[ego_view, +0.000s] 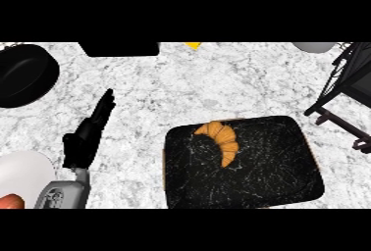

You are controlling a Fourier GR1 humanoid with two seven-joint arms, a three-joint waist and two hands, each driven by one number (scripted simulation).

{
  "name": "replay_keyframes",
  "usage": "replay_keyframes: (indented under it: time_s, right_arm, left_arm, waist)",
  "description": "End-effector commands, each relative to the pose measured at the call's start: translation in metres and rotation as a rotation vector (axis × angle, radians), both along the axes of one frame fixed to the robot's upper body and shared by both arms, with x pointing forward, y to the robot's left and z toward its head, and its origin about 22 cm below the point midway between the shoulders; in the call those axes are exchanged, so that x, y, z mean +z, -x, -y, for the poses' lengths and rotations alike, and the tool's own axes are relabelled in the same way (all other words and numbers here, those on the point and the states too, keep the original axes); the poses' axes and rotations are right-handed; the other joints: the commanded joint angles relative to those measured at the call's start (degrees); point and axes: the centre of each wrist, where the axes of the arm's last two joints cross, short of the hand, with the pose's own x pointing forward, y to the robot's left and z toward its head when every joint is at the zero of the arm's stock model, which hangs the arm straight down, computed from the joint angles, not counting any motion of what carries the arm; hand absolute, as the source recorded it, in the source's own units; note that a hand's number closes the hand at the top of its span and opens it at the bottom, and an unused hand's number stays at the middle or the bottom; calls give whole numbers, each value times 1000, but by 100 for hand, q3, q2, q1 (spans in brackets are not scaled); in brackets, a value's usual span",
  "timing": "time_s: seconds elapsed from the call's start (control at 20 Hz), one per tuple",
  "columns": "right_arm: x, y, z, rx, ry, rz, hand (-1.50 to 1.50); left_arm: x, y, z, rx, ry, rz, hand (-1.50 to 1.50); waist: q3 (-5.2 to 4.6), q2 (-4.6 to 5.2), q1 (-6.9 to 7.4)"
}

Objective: Pick the cupcake from the tray and place it in the tiered shelf

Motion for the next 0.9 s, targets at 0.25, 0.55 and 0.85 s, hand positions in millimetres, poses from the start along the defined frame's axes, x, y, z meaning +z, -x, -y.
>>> replay_keyframes:
  time_s: [0.25,0.55,0.85]
  right_arm:
    - [67,-9,32,57,-82,52,150]
    - [80,-30,38,-24,-90,89,150]
    - [84,-64,27,-38,-78,145,150]
  left_arm:
    - [-4,2,14,-42,6,15,0]
    - [3,-10,17,-33,10,20,0]
    - [-7,-7,35,-53,1,20,0]
  waist:
    - [-2,37,188]
    - [-1,42,211]
    - [0,51,260]
